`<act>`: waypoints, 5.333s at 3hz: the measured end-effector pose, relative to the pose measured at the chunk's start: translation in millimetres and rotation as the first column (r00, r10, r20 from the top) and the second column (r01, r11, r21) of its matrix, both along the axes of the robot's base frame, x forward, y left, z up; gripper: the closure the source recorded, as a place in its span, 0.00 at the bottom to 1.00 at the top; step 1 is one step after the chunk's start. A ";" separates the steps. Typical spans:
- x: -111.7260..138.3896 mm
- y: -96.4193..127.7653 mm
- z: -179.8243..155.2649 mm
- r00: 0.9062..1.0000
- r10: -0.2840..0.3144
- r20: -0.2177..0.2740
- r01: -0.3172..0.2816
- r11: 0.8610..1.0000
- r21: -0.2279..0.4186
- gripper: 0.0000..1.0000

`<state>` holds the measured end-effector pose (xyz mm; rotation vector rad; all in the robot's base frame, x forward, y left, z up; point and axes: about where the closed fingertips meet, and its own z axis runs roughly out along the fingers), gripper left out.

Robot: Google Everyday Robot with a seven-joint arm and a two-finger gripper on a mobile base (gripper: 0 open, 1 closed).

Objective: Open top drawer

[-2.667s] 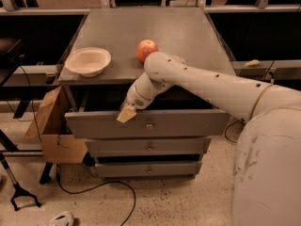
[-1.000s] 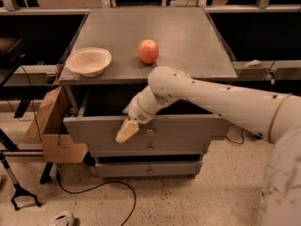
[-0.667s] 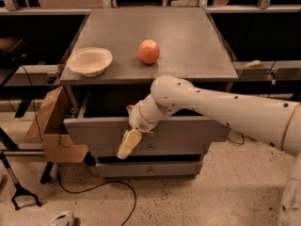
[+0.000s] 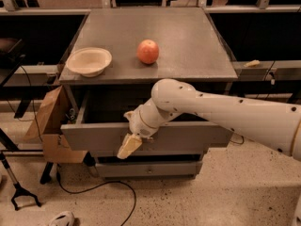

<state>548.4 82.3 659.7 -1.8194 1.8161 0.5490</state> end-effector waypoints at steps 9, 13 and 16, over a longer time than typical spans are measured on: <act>-69.5 2.1 13.2 0.976 0.215 -0.038 -0.218 0.972 -0.086 0.00; -105.8 1.3 5.7 0.939 0.308 -0.154 -0.334 0.921 -0.198 0.73; -116.0 -2.2 5.0 0.931 0.315 -0.183 -0.349 0.914 -0.206 0.81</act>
Offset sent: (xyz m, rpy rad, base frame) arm -0.0289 -0.0207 0.0078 -0.0302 -0.0304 0.0627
